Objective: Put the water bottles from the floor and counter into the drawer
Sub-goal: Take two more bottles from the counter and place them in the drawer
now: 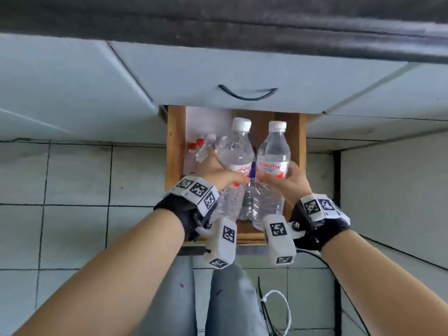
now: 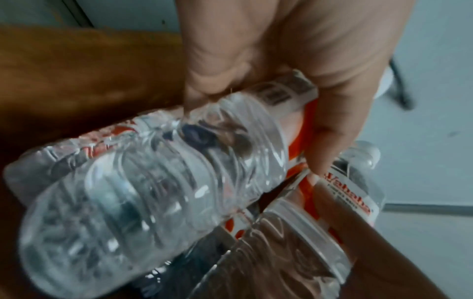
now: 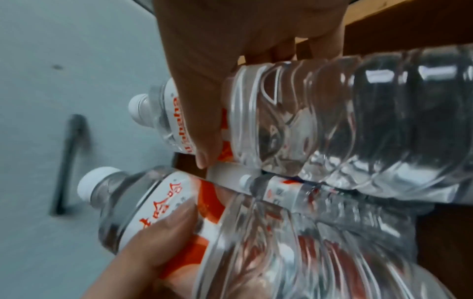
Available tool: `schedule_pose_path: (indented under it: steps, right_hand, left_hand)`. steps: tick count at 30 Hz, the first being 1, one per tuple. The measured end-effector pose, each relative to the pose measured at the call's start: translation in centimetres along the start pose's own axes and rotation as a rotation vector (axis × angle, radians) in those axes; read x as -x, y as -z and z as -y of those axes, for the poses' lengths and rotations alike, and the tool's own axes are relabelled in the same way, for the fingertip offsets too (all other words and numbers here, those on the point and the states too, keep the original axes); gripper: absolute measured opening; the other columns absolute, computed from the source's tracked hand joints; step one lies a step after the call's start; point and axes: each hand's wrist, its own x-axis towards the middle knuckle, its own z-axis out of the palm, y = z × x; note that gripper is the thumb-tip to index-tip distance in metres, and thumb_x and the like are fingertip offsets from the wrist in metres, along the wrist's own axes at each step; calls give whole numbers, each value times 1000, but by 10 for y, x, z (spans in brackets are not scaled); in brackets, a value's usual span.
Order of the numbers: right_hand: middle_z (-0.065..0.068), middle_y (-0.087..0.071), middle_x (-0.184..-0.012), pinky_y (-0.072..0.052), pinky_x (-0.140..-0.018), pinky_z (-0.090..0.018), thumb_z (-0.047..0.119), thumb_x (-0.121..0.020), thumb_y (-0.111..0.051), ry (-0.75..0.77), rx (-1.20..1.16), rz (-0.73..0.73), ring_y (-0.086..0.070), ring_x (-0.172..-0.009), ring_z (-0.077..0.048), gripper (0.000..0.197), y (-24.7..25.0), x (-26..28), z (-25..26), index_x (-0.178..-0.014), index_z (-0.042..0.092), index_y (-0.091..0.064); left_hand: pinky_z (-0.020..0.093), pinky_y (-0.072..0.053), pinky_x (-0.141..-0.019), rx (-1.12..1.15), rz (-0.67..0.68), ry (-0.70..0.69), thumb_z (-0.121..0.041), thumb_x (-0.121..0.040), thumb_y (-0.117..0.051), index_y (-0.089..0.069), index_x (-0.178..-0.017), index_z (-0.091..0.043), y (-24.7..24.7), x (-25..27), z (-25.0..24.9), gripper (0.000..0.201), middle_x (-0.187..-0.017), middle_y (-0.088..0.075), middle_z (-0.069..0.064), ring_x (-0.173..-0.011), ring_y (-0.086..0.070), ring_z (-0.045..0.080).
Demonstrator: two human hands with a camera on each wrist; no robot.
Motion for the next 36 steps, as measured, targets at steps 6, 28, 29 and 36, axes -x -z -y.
schedule_pose_path:
  steps: [6, 28, 29, 36]
  right_hand:
    - [0, -70, -95, -57, -68, -31, 53, -52, -79, -204, 160, -13, -68, -80, -15, 78, -4, -42, -41, -114, 14, -56]
    - [-12, -49, -133, -43, -89, -31, 20, -77, -68, -210, 222, -88, -53, -107, -22, 63, -21, -21, -41, -134, 14, -43]
    - [-12, -47, -134, -43, -89, -29, 19, -78, -67, -169, 214, -102, -51, -102, -19, 60, -22, -15, -40, -133, 14, -43]
    - [-2, -59, -107, -47, -86, -27, 14, -81, -66, 46, 151, -39, -55, -97, -15, 34, -35, 36, -44, -114, 12, -58]
  left_hand:
    - [27, -47, -79, -223, -32, 143, -45, -60, -81, -56, -108, -13, -27, -43, 24, 63, -99, -65, -3, -90, -60, 16]
    - [27, -45, -72, -699, -151, -125, -33, -90, -56, -62, -104, -14, -17, -14, 32, 25, -112, -68, 6, -89, -61, 19]
    - [26, -43, -73, -653, -177, -140, -33, -90, -55, -63, -106, -15, -16, -9, 35, 25, -116, -68, 4, -93, -61, 19]
    - [21, -41, -83, -520, -249, -231, -21, -90, -56, -65, -102, -13, -11, 39, 61, 17, -115, -68, 1, -109, -61, 16]
